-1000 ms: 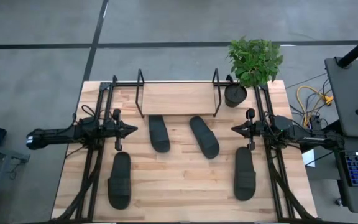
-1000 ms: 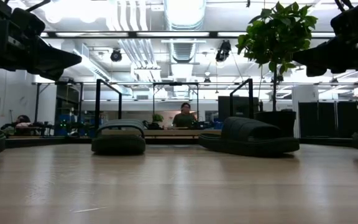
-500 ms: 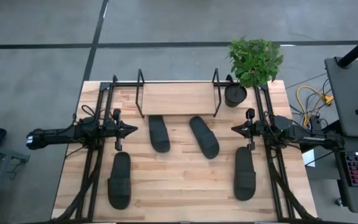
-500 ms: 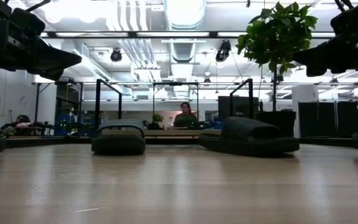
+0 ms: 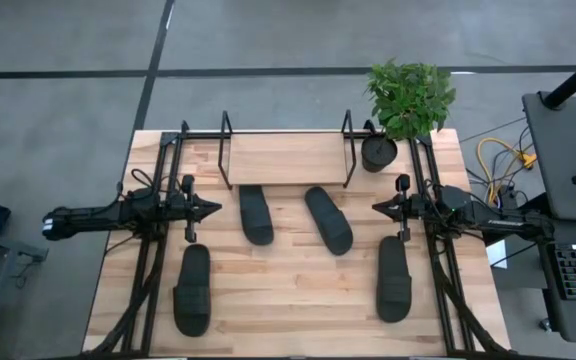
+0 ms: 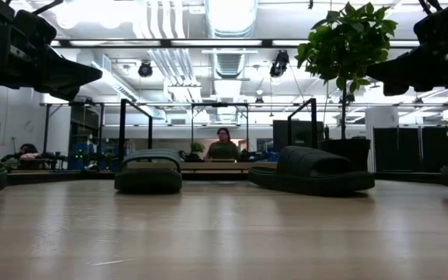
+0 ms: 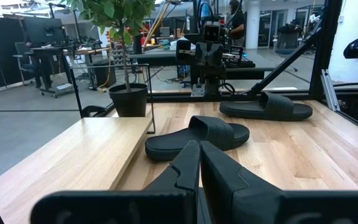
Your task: Pick and place slides into the shelf
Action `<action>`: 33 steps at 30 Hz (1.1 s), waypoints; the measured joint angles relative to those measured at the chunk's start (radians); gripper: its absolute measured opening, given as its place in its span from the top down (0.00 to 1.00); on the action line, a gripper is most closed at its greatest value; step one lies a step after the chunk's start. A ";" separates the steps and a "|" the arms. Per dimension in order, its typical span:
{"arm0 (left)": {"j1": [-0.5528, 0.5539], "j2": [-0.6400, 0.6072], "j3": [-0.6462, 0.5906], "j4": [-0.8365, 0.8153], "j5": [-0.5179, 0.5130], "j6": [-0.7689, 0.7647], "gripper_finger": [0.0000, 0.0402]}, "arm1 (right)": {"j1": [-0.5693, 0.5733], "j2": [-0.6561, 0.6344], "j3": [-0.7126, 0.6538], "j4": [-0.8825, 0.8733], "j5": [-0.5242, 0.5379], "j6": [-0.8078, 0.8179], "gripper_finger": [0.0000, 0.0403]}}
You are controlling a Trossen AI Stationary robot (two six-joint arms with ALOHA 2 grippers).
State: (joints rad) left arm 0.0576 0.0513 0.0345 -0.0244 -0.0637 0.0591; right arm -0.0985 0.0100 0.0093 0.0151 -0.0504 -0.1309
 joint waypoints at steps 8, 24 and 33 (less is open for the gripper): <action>0.000 0.000 0.000 0.000 0.000 0.000 1.00 | 0.000 0.000 0.000 0.010 0.000 0.000 0.98; 0.001 0.025 0.000 0.234 -0.017 0.072 1.00 | 0.000 0.014 0.000 0.267 0.077 -0.010 0.97; 0.001 0.095 0.025 0.409 -0.024 0.236 0.90 | 0.002 0.169 0.132 0.223 0.131 -0.160 0.74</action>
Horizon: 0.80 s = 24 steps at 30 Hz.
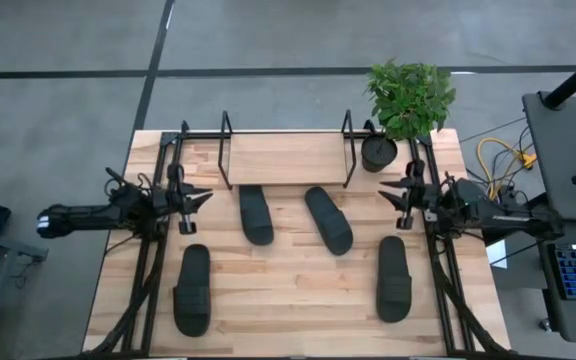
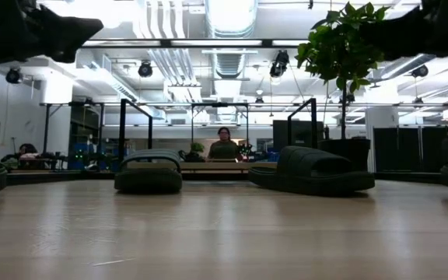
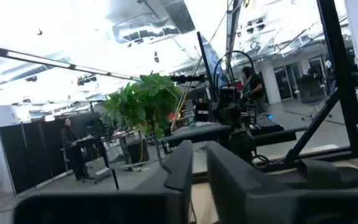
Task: Pick and place slides into the shelf
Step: Put the bottom right black slides on the shelf
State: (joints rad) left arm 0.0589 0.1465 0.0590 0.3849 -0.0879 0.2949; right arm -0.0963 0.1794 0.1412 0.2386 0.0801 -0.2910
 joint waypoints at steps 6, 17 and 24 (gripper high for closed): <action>0.000 0.056 0.038 0.002 -0.073 -0.001 0.68 | 0.000 0.178 0.186 -0.196 -0.006 -0.006 0.56; 0.000 0.102 0.067 0.005 -0.101 -0.151 0.57 | 0.053 0.401 0.467 -0.485 -0.035 -0.006 0.58; 0.000 0.148 0.069 0.000 -0.100 -0.186 0.57 | 0.264 0.481 0.550 -0.541 0.087 0.007 0.60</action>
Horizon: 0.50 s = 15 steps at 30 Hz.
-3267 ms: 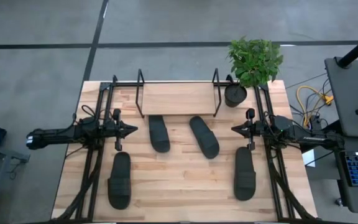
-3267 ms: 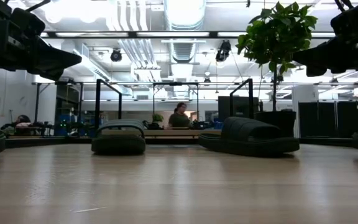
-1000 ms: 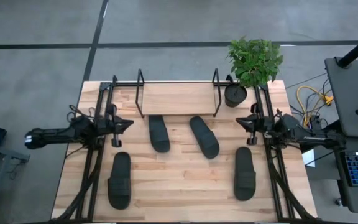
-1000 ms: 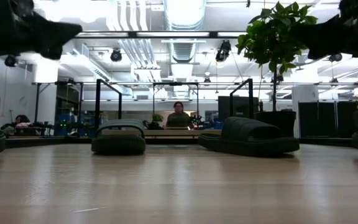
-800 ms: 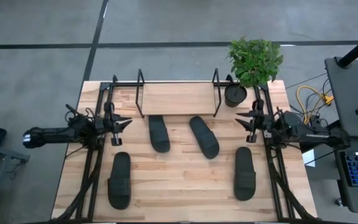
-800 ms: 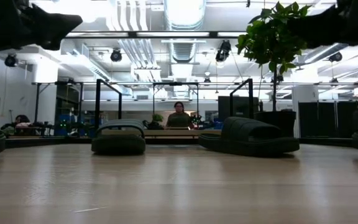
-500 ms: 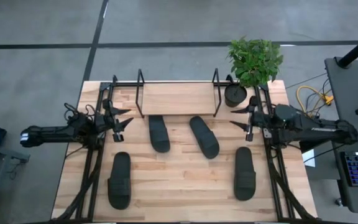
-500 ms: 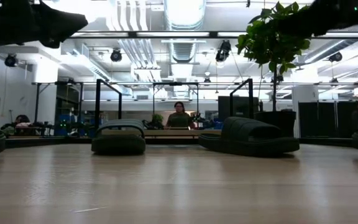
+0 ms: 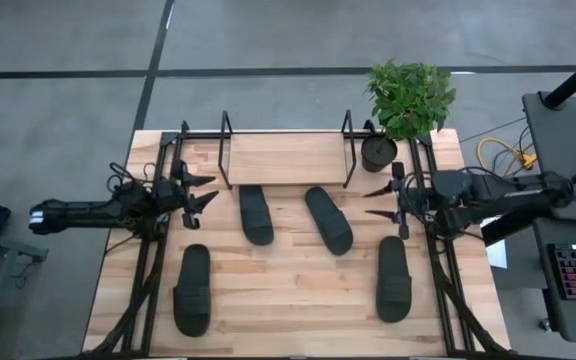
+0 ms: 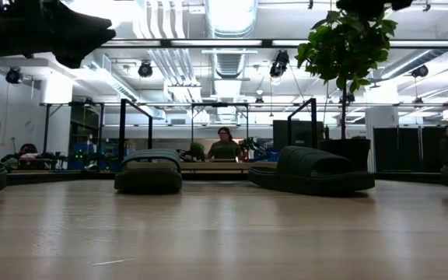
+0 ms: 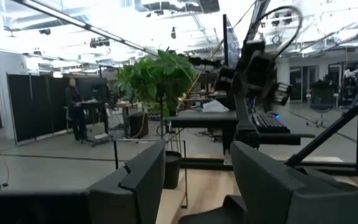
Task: Pick and place slides into the shelf
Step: Put the bottom right black slides on the shelf
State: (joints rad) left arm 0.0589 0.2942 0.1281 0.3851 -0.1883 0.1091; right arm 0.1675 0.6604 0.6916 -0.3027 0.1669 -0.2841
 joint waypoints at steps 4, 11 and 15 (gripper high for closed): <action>0.000 0.024 0.003 0.006 0.000 -0.006 0.57 | 0.176 0.043 0.055 -0.103 0.252 0.072 0.61; 0.000 0.054 -0.002 0.003 0.000 -0.051 0.57 | 0.430 0.146 0.138 -0.268 0.418 0.332 0.61; 0.000 0.067 -0.002 0.001 0.000 -0.051 0.57 | 0.517 0.210 0.197 -0.381 0.404 0.484 0.62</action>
State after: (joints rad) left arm 0.0589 0.3611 0.1261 0.3860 -0.1886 0.0578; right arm 0.6845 0.8704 0.8881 -0.6838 0.5713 0.2001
